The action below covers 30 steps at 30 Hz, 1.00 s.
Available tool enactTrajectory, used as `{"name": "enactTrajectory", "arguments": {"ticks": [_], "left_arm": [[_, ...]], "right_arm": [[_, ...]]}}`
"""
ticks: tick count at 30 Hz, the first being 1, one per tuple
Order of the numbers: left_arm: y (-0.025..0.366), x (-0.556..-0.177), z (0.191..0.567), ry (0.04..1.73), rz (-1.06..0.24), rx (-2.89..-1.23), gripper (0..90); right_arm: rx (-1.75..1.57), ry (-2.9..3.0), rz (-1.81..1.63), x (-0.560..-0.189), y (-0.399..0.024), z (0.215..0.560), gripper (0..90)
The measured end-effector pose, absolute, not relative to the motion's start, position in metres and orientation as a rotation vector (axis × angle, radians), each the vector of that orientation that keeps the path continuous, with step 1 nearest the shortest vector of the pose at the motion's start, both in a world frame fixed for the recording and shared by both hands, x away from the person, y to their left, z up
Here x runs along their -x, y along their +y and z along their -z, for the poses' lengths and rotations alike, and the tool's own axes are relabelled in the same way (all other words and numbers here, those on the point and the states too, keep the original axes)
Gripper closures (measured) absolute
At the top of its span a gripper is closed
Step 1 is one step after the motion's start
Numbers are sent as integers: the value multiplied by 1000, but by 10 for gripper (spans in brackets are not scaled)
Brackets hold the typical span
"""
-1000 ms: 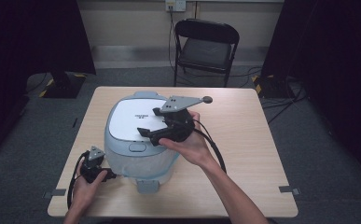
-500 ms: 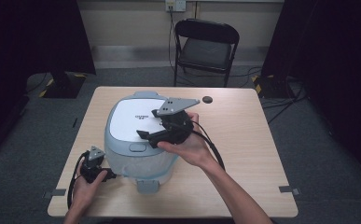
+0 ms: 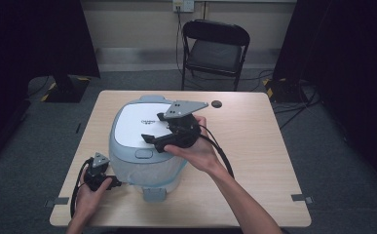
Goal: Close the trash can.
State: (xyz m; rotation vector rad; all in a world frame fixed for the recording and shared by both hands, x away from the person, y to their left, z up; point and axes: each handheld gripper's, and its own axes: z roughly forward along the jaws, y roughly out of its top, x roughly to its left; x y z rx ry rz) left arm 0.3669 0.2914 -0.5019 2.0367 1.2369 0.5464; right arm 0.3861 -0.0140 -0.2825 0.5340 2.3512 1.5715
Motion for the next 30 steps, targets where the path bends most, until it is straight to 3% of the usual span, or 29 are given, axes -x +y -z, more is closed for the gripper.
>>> {"name": "enactTrajectory", "arguments": {"ticks": [19, 30], "left_arm": [[291, -367, 502, 1237, -546, -2037, 119], [291, -367, 502, 1237, -546, -2037, 119]], "right_arm": [[-657, 2264, -1583, -403, -43, 283, 244], [-792, 2156, -1555, -408, -92, 290, 225]]}}
